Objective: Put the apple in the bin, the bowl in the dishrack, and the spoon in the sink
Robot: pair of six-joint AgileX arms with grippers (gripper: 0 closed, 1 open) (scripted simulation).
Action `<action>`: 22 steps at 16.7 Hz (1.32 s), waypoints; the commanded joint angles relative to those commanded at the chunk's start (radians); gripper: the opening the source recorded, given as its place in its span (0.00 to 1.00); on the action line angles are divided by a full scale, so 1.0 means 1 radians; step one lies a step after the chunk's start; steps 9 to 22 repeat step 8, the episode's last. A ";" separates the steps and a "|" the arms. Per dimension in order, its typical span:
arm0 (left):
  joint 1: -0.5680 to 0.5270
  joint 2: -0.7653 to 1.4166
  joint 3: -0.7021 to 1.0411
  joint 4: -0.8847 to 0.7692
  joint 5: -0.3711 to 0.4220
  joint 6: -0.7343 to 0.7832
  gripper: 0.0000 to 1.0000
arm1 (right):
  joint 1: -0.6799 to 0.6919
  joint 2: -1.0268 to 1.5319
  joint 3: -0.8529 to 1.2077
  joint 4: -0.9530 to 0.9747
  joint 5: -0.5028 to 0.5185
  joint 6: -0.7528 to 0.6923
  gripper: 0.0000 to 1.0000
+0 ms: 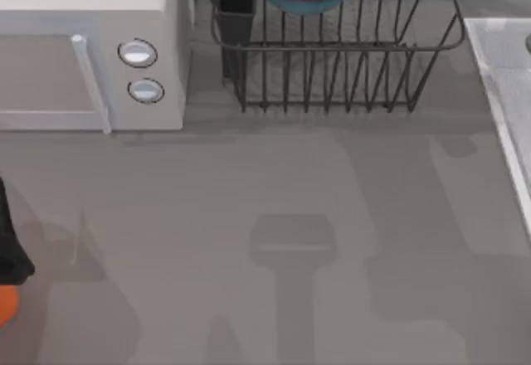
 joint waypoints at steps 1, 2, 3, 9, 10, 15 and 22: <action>0.000 0.000 0.000 0.000 0.000 0.000 1.00 | 0.000 0.000 0.000 0.000 0.000 0.000 0.90; 0.000 0.000 0.000 0.000 0.000 0.000 1.00 | 0.000 0.000 0.000 0.000 0.000 0.000 0.98; 0.000 0.000 0.000 0.000 0.000 0.000 1.00 | 0.000 0.000 0.000 0.000 0.000 0.000 1.00; 0.000 0.000 0.000 0.000 0.000 0.000 1.00 | 0.000 0.000 0.000 0.000 0.000 0.000 1.00; 0.000 0.000 0.000 0.000 0.000 0.000 1.00 | 0.000 0.000 0.000 0.000 0.000 0.000 1.00; 0.000 0.000 0.000 0.000 0.000 0.000 1.00 | 0.000 0.000 0.000 0.000 0.000 0.000 1.00; 0.000 0.000 0.000 0.000 0.000 0.000 1.00 | 0.000 0.000 0.000 0.000 0.000 0.000 1.00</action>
